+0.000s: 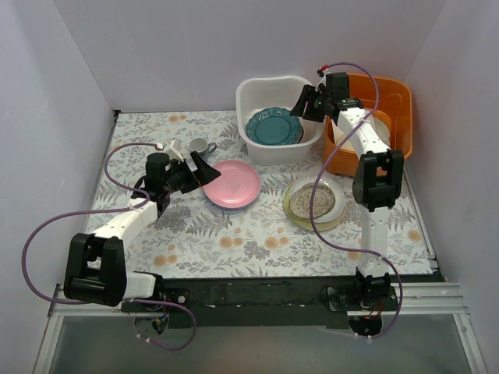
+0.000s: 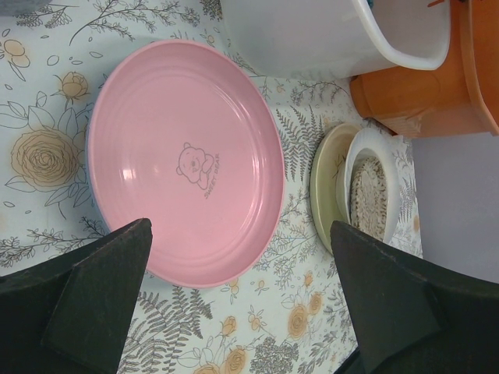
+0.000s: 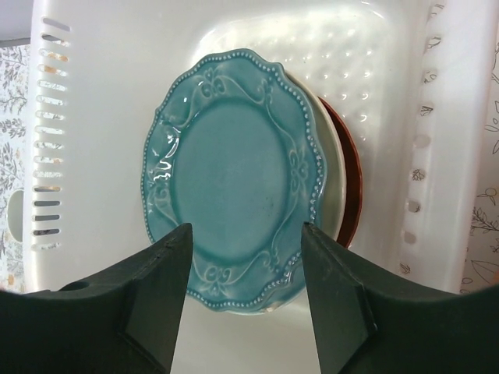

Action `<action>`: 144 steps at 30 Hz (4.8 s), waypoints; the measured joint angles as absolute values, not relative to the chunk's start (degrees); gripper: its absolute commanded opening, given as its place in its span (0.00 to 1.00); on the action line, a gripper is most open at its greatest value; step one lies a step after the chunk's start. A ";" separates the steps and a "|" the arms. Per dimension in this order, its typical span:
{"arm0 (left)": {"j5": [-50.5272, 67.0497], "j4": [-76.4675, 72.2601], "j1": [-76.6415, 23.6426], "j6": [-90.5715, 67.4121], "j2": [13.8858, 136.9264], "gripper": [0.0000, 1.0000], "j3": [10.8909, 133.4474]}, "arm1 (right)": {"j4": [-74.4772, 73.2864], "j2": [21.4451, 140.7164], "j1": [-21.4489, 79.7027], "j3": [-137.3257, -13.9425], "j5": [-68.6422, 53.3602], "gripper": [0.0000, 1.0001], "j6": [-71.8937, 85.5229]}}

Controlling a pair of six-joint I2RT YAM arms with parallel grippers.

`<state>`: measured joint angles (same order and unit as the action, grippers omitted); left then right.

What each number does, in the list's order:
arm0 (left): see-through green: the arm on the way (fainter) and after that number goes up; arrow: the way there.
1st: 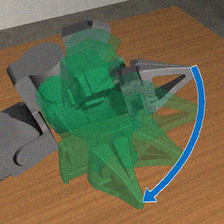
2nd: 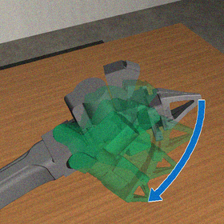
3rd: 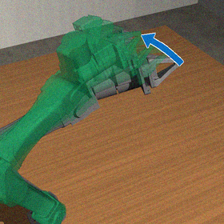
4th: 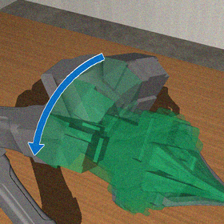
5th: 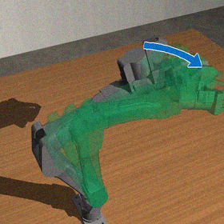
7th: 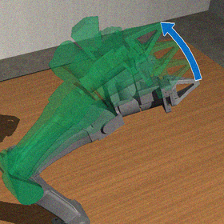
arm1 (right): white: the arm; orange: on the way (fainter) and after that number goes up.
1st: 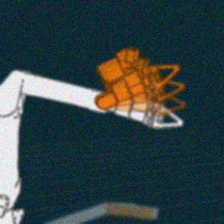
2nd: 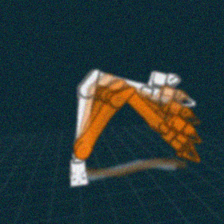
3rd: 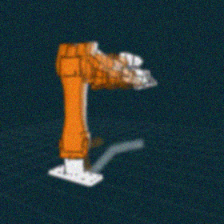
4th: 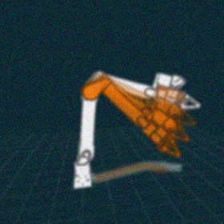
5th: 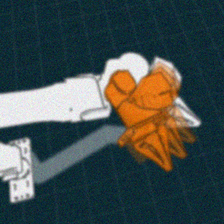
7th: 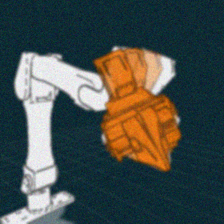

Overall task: Place the plates into the plastic bin on the countertop
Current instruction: Place the plate in the plastic bin, then pick up the plate at the center of the board.

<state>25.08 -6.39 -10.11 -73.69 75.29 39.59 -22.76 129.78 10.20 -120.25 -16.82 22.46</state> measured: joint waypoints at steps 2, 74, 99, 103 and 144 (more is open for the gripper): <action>25.08 -6.35 -10.09 -73.69 75.29 0.98 39.59 | -23.07 129.08 10.20 -120.25 -16.84 0.66 22.33; 18.31 4.12 -10.22 -73.91 83.68 0.00 42.50 | -11.22 99.83 18.33 -83.02 -29.76 0.76 21.96; 24.91 -3.66 -10.22 -74.37 75.31 0.00 40.77 | -2.04 99.02 22.26 -77.01 -36.82 0.77 27.07; 24.91 -3.68 -10.22 -74.35 74.83 0.00 40.75 | -1.93 99.02 22.20 -77.01 -36.14 0.77 27.40; 19.77 -2.22 -10.22 -74.56 71.96 0.00 36.51 | 3.14 99.04 22.22 -77.06 -36.91 0.74 33.15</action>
